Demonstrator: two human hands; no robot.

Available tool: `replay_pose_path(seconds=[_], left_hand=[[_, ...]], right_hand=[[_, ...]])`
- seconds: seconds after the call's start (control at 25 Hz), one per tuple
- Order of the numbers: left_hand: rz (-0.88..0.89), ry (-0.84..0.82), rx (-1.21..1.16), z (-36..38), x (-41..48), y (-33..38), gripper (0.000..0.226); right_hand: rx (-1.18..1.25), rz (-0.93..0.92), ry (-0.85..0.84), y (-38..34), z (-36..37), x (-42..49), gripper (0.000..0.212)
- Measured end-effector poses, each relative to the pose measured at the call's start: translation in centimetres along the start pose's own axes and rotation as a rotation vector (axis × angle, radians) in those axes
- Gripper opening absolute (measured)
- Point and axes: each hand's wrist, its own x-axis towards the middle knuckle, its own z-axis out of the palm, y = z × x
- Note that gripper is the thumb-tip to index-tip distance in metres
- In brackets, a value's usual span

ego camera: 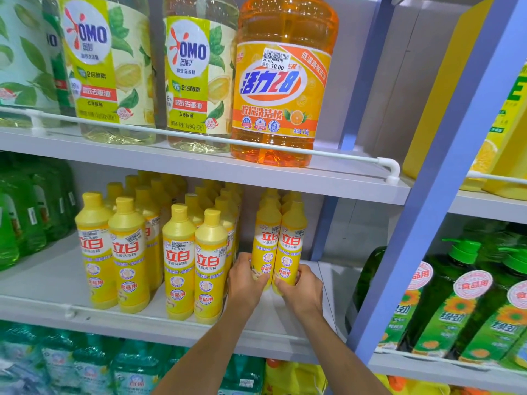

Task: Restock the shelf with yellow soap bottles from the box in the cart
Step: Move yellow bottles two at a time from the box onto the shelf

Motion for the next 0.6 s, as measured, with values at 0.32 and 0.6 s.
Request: replay_pose_path(seconds=[0.32,0.6], left_hand=[[0.011,-0.042,-0.001,-0.3,-0.1,-0.1,0.051],[0.084,-0.357,0.376,-3.0,-3.3,0.6,0.059]], right_hand=[[-0.051,-0.003,-0.013,-0.7,-0.4,-0.4,0.047],[-0.358,-0.066,-0.163,-1.4,-3.8,-4.3,0.062]])
